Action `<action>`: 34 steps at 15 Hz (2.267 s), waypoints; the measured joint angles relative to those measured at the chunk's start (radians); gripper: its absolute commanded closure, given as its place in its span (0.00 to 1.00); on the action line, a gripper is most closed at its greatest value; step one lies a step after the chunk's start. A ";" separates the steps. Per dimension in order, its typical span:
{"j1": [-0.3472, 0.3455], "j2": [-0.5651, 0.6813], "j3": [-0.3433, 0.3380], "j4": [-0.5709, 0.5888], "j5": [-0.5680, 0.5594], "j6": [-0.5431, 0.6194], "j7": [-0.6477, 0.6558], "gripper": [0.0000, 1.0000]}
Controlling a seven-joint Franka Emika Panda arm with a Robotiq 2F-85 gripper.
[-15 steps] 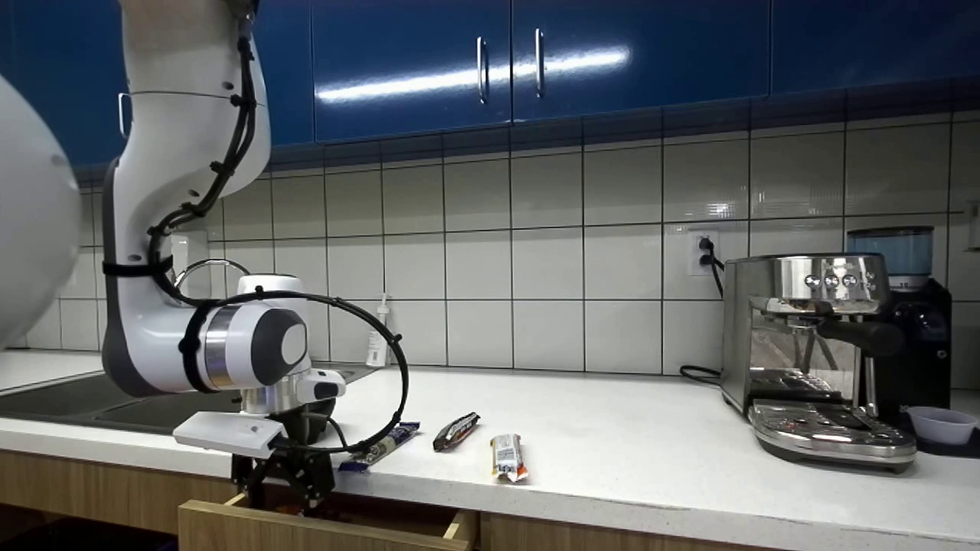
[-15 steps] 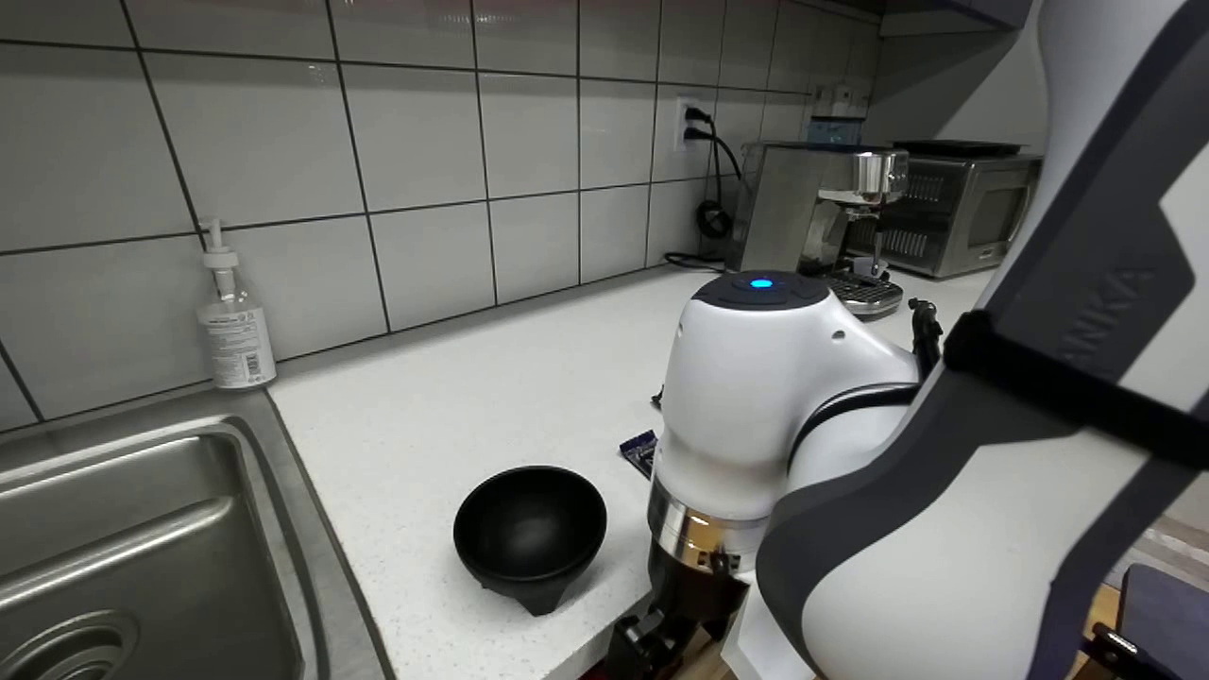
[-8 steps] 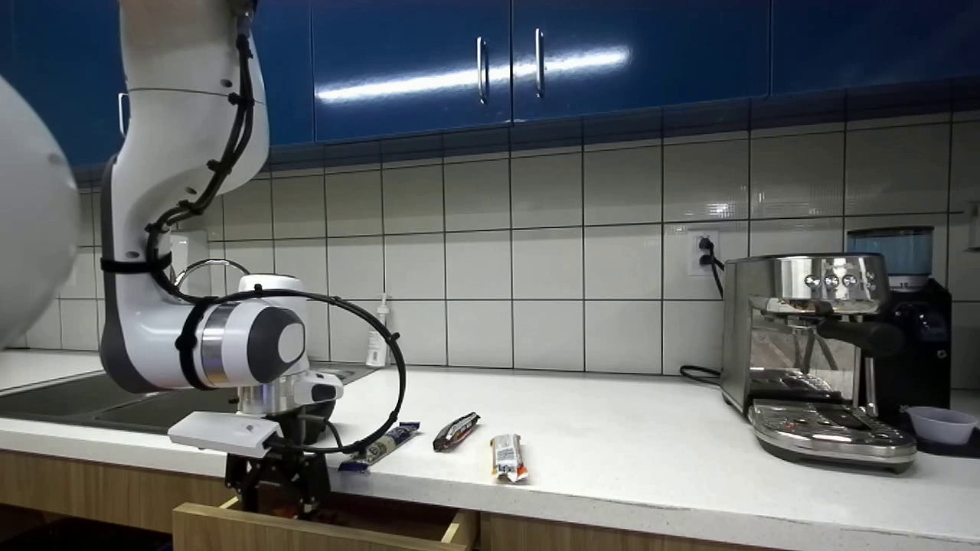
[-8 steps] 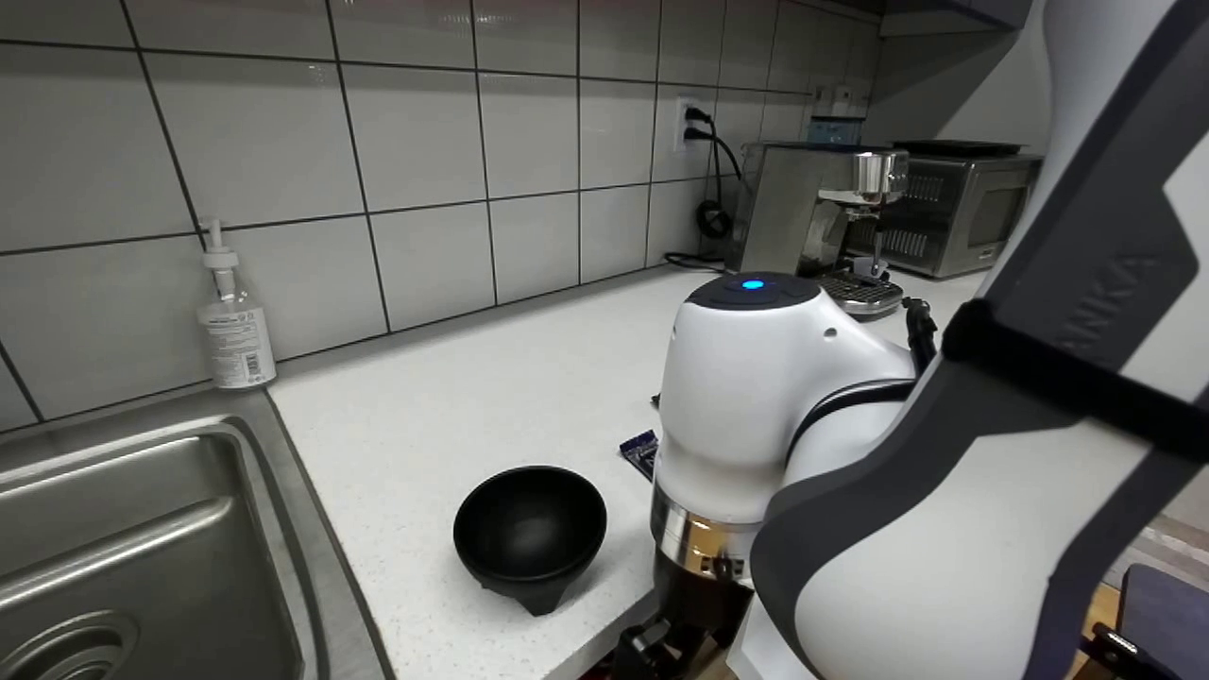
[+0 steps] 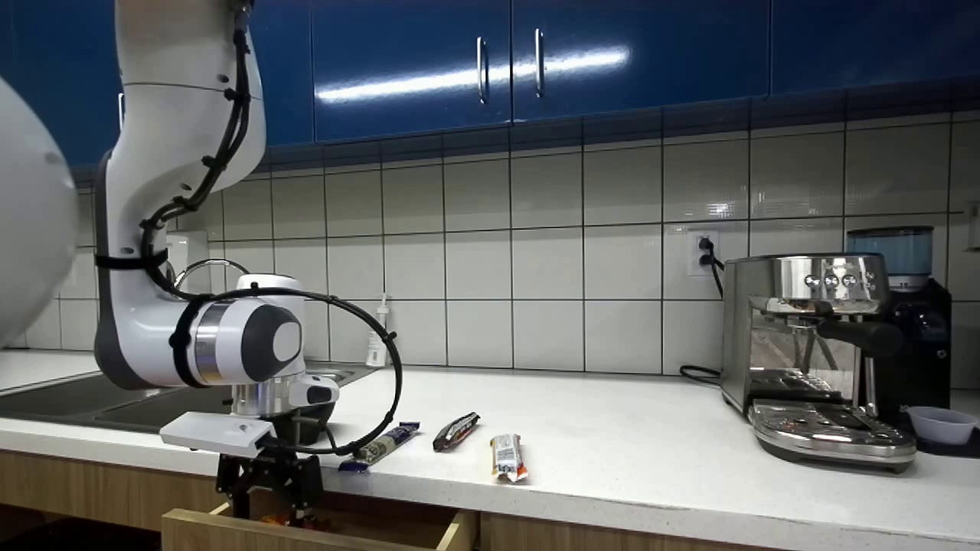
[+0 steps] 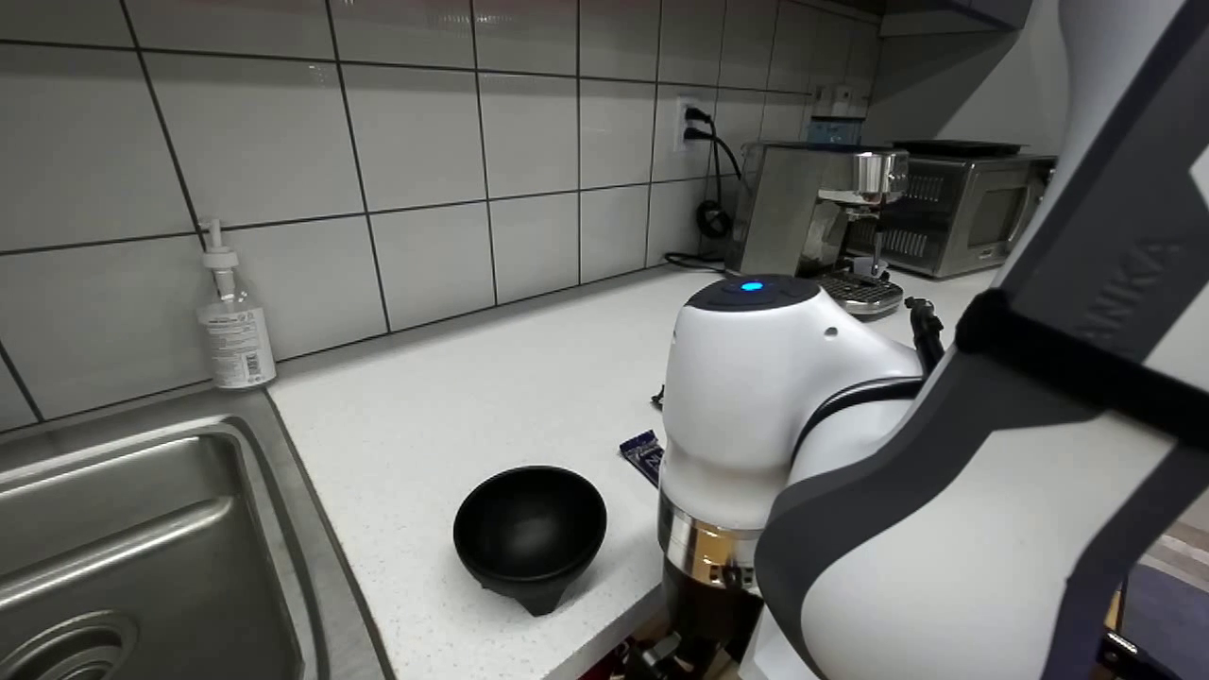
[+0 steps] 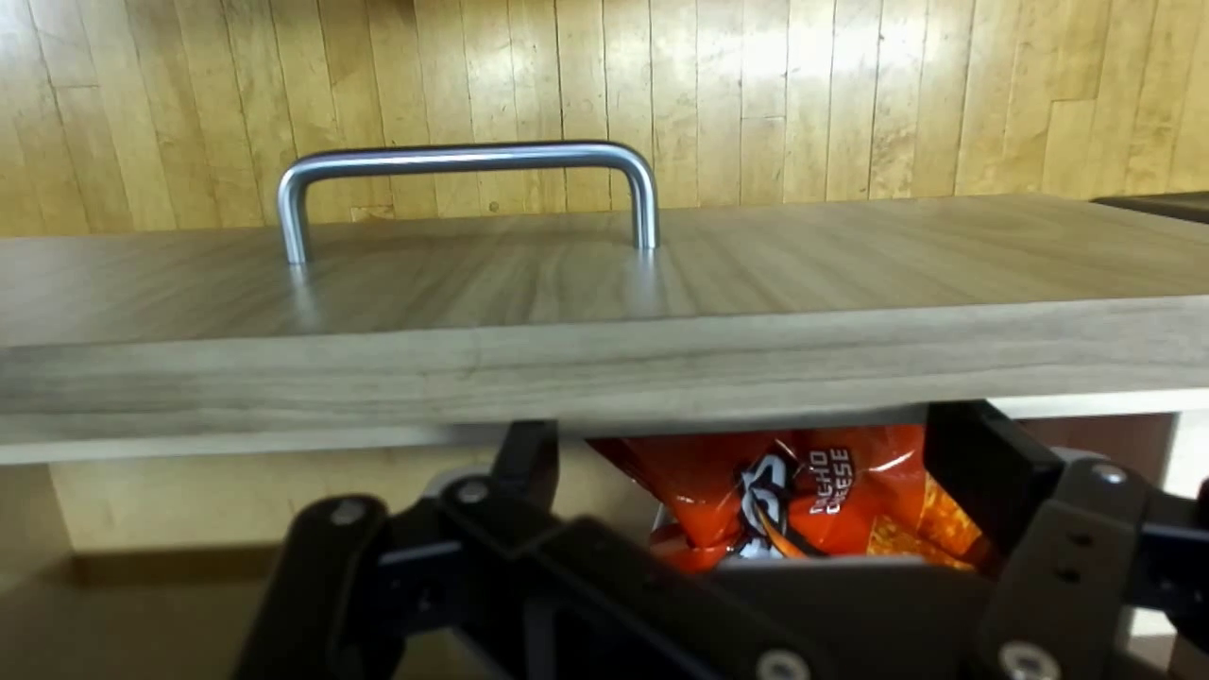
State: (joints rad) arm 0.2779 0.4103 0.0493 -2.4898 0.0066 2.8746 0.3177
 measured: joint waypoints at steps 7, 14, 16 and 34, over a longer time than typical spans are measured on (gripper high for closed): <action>-0.002 -0.027 0.021 -0.043 0.011 -0.025 -0.003 0.00; -0.017 -0.060 0.060 -0.110 0.062 -0.029 -0.025 0.00; -0.034 -0.064 0.083 -0.125 0.090 -0.031 -0.041 0.00; -0.067 -0.036 0.162 -0.174 0.184 -0.110 -0.073 0.00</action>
State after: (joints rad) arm 0.2109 0.3739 0.2115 -2.6639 0.1910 2.7649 0.2449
